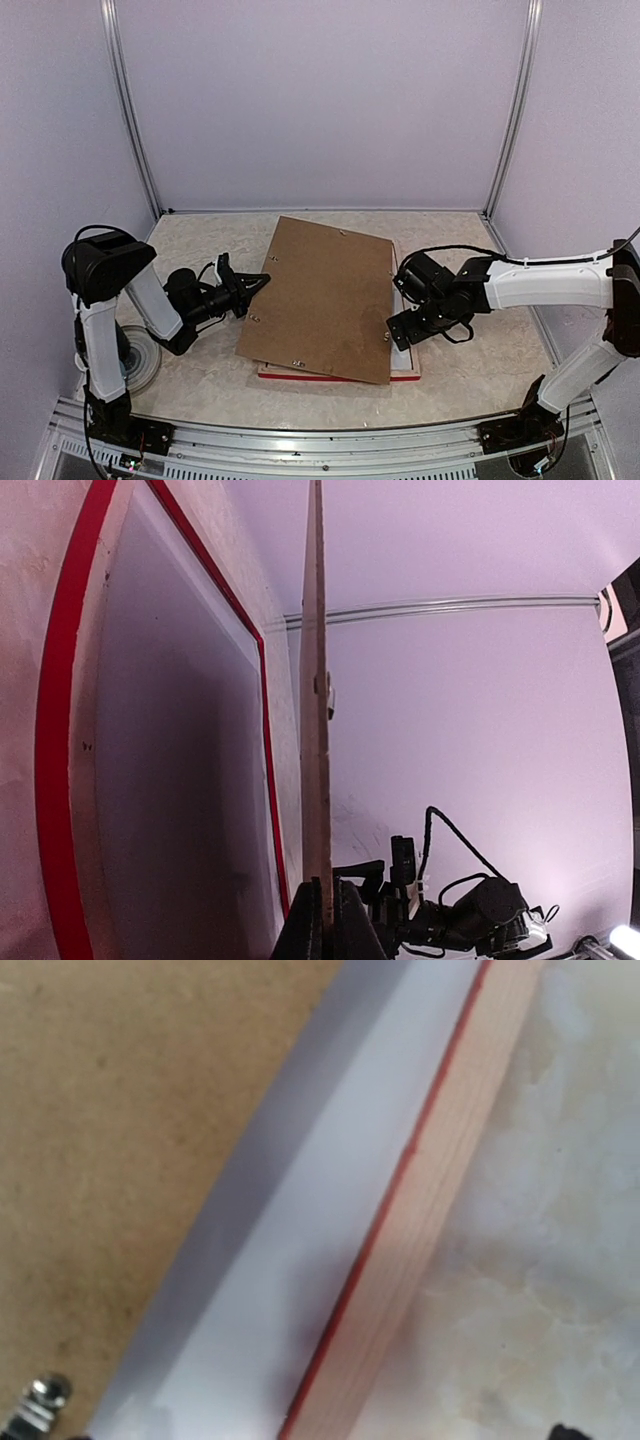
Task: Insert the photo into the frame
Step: Place the backboard on the frame body.
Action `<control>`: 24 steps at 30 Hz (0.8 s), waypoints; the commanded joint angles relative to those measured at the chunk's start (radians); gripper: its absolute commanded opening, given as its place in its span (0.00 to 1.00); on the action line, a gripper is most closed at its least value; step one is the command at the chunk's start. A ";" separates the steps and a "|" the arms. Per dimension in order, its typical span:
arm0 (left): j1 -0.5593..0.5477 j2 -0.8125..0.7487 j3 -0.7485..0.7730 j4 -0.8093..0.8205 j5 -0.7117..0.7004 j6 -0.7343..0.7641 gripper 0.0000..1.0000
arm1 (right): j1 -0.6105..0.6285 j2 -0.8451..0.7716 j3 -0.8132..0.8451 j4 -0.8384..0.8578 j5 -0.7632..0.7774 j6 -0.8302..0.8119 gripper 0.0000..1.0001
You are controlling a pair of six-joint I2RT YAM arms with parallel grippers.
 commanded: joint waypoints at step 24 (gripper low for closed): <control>0.017 0.120 0.090 0.305 -0.050 0.007 0.00 | -0.181 -0.150 -0.032 -0.063 0.097 0.155 0.99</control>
